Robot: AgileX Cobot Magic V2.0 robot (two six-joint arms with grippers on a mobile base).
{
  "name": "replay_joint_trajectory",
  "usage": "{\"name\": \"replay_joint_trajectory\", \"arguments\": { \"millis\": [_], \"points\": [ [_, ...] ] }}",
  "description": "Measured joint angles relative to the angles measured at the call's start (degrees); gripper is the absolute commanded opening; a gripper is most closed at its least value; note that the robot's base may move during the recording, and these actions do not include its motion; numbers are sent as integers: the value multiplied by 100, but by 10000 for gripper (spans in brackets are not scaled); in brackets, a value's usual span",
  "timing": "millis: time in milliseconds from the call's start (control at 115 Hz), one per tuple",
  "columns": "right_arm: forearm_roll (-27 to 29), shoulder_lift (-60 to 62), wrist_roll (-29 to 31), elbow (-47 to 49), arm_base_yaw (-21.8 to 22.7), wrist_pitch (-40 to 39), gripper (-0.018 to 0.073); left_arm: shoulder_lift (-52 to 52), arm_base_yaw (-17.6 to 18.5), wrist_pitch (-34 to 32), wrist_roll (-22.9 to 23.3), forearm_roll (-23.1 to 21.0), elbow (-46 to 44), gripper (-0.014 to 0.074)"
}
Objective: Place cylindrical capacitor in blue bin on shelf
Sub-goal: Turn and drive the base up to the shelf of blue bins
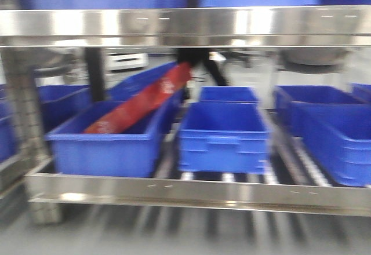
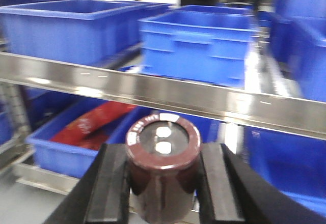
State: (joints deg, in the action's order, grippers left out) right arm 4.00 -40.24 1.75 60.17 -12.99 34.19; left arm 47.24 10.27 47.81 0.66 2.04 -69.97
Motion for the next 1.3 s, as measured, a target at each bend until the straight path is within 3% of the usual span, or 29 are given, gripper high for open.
{"name": "replay_joint_trajectory", "arguments": {
  "millis": [1296],
  "points": [
    [0,0,-7,0,0,0,-154,0,9,0,0,0,0,-111]
  ]
}}
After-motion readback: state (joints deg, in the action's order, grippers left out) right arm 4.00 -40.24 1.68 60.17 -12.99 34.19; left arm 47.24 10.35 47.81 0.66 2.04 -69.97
